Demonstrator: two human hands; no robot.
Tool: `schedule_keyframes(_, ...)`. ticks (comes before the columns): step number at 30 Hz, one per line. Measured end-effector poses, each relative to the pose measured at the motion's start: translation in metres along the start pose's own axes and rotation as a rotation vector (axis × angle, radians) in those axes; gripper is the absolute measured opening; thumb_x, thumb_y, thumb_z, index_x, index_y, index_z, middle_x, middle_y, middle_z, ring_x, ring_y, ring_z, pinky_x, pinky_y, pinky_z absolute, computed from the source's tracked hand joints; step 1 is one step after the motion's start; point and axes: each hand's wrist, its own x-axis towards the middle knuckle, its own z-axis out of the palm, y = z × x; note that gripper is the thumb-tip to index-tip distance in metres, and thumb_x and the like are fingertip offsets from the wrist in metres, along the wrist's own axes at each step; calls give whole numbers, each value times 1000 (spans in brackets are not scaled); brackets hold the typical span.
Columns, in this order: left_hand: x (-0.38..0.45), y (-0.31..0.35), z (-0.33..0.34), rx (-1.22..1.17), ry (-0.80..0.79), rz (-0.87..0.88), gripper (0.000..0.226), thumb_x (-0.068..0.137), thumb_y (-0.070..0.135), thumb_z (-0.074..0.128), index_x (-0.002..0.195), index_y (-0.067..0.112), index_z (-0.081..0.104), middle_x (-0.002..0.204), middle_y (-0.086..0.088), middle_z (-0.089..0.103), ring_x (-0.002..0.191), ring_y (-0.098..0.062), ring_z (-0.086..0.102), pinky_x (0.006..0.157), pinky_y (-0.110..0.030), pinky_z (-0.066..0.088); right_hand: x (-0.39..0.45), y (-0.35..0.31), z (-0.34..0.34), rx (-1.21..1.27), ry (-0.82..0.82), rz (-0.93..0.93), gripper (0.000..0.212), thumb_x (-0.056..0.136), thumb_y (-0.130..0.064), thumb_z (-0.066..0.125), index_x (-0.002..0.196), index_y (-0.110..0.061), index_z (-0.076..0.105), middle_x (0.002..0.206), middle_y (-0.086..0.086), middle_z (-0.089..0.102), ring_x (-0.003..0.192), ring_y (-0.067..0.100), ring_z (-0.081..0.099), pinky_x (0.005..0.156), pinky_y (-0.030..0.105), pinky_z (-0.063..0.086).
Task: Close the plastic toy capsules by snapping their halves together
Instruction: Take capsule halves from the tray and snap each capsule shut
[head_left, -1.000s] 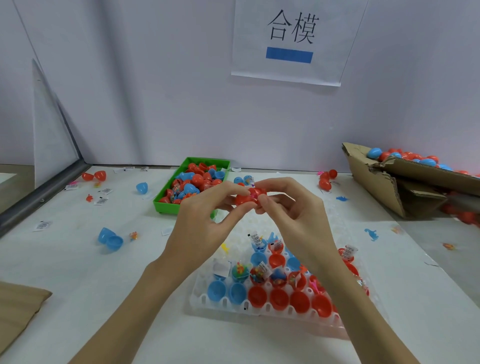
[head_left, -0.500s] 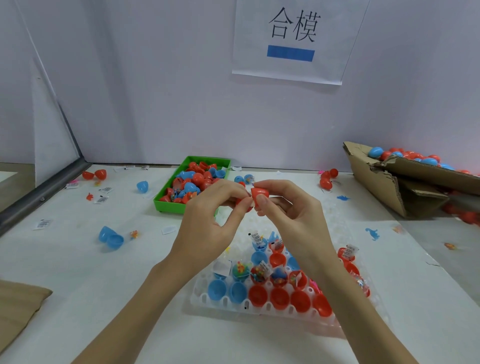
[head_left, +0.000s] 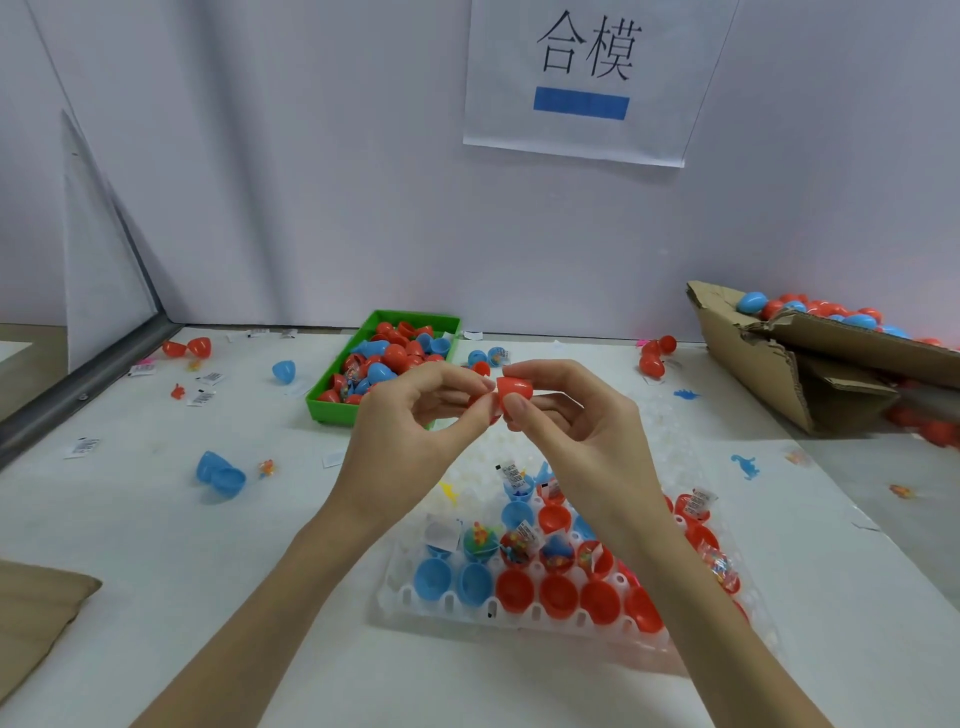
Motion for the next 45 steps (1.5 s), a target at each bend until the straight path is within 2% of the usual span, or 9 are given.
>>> schedule_keyframes(7, 2, 0, -2, -71, -81, -68, 7, 95, 11, 74, 102, 13, 76, 95, 1, 79, 94, -14, 77, 87, -20, 59, -1, 6, -1, -329, 15, -144, 27, 94, -8, 70, 121, -13, 70, 115, -4, 70, 98, 11, 71, 88, 21, 57)
schedule_keyframes(11, 0, 4, -2, -42, -175, 4, 19, 91, 14, 79, 109, 15, 73, 104, 6, 77, 103, -13, 74, 92, -20, 57, 0, 6, -4, -259, 49, -93, 27, 95, -8, 70, 121, -16, 70, 115, -5, 72, 100, 11, 72, 87, 22, 58)
schedule_keyframes(15, -3, 2, 3, 59, -83, 95, 15, 93, 14, 77, 105, 18, 69, 98, 11, 73, 97, -13, 73, 86, -18, 57, 0, 5, -3, -150, 23, -50, 25, 96, -9, 69, 120, -15, 71, 111, -6, 75, 97, 12, 74, 84, 21, 59)
schedule_keyframes(20, -4, 1, 6, -31, -40, 74, 15, 96, 5, 71, 105, 16, 66, 98, 10, 71, 99, -18, 71, 89, -23, 57, -1, 5, -1, -154, -17, -79, 28, 95, -6, 70, 121, -16, 71, 115, -1, 73, 101, 17, 73, 88, 26, 59)
schedule_keyframes(28, -5, 5, 12, -157, 29, 5, 18, 94, 2, 71, 99, 18, 66, 95, 6, 74, 94, -10, 72, 82, -16, 54, -3, 9, 6, -203, 22, -152, 27, 94, -10, 72, 118, -23, 70, 113, -7, 72, 101, 18, 72, 85, 22, 58)
schedule_keyframes(32, -4, 1, 9, -67, -68, 71, 17, 98, 7, 70, 111, 17, 66, 105, 11, 73, 105, -12, 71, 92, -23, 57, -2, 9, 2, -120, 60, -82, 26, 94, -16, 74, 119, -20, 70, 107, -10, 74, 99, 18, 73, 85, 27, 61)
schedule_keyframes(37, -5, 0, 8, -68, -70, 86, 41, 94, 13, 75, 130, 21, 57, 118, 13, 74, 114, -8, 70, 99, -23, 55, -2, 6, 1, -108, 66, -54, 25, 92, -18, 75, 116, -23, 71, 102, -15, 75, 98, 13, 73, 85, 22, 59)
schedule_keyframes(40, -2, 1, 4, -105, -71, 115, 37, 91, 13, 78, 126, 16, 67, 118, 10, 75, 113, -14, 71, 99, -27, 56, -1, 3, -3, -48, 50, -56, 25, 92, -16, 76, 116, -21, 73, 101, -10, 76, 96, 16, 74, 83, 21, 59)
schedule_keyframes(45, -2, 5, 0, -104, -20, 162, 37, 82, 17, 85, 117, 21, 75, 107, 13, 77, 101, -13, 75, 91, -18, 57, -2, -5, -4, 46, 26, -13, 26, 87, -27, 75, 113, -26, 74, 99, -10, 78, 92, 14, 76, 79, 16, 58)
